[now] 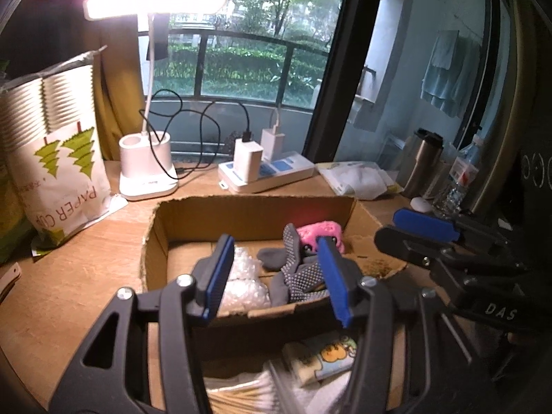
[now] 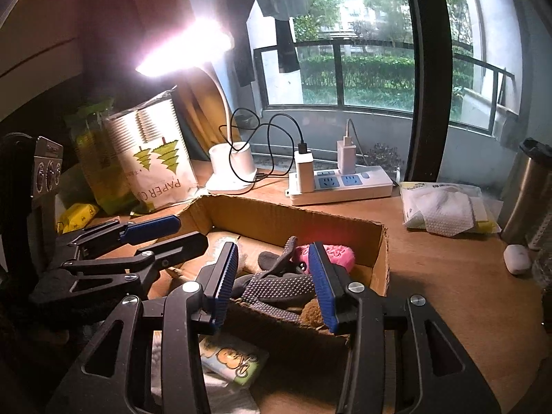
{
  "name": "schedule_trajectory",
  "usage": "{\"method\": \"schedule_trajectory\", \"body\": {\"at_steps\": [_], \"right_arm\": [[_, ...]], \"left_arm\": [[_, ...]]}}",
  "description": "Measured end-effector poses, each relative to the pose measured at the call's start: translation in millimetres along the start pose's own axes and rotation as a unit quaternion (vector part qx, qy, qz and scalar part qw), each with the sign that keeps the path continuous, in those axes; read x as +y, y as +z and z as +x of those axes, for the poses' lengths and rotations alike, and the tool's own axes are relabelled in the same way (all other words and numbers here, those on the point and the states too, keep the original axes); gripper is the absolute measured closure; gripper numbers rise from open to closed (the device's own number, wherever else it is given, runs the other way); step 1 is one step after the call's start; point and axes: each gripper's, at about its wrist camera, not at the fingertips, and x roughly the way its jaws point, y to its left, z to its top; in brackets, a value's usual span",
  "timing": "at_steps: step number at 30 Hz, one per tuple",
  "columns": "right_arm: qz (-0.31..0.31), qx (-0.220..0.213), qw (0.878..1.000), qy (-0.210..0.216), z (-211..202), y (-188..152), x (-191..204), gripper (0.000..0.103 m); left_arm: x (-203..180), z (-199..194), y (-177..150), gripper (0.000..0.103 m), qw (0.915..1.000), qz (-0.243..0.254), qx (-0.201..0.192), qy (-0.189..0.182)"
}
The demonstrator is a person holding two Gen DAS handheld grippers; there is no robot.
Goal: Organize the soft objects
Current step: 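Open both grippers to release the glove and bubble wrap into the box, then withdraw both grippers from the box toward the tissues and cotton swabs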
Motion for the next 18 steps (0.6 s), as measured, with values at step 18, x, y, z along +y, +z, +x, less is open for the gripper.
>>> {"method": "schedule_trajectory", "body": {"at_steps": [18], "right_arm": [[-0.008, -0.002, 1.0, -0.001, -24, -18, 32, 0.053]], "left_arm": [[17, -56, -27, 0.029, 0.9996, -0.014, -0.023, 0.012]]}}
